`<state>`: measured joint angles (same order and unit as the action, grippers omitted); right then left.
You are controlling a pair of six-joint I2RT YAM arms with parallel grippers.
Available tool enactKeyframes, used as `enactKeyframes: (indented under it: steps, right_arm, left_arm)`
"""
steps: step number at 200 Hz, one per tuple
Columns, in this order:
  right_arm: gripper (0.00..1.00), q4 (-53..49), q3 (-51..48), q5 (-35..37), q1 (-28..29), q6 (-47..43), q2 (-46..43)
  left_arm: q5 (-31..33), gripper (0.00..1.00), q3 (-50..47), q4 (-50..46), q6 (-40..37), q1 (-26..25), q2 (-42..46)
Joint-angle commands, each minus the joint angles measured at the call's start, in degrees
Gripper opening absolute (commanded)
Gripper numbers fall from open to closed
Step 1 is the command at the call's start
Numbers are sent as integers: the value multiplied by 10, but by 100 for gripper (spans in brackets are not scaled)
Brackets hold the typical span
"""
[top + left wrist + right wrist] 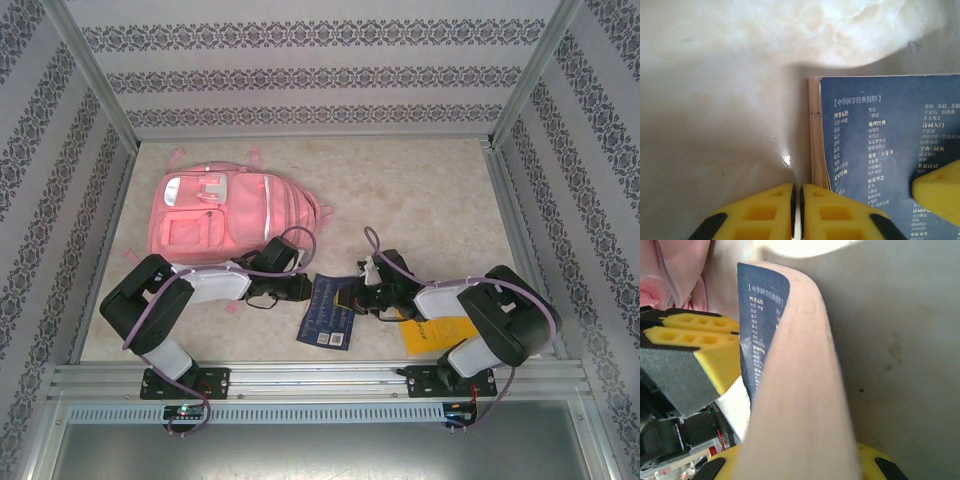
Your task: Pack the student bag
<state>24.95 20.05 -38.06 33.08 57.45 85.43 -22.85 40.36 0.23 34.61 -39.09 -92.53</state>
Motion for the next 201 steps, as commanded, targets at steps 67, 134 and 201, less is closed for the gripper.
enactKeyframes:
  steps: [67, 134, 201]
  right_arm:
    - [0, -94, 18, -5, -26, -116, -327]
    - [0, -10, 54, -146, -12, -82, -386]
    - [0, 11, 78, -176, 30, -63, -414]
  left_arm:
    - [-89, 67, 18, -123, -45, 29, 250]
    - [-245, 71, 83, -186, -74, 31, 290]
    - [-416, 68, 49, -32, 21, 32, 333]
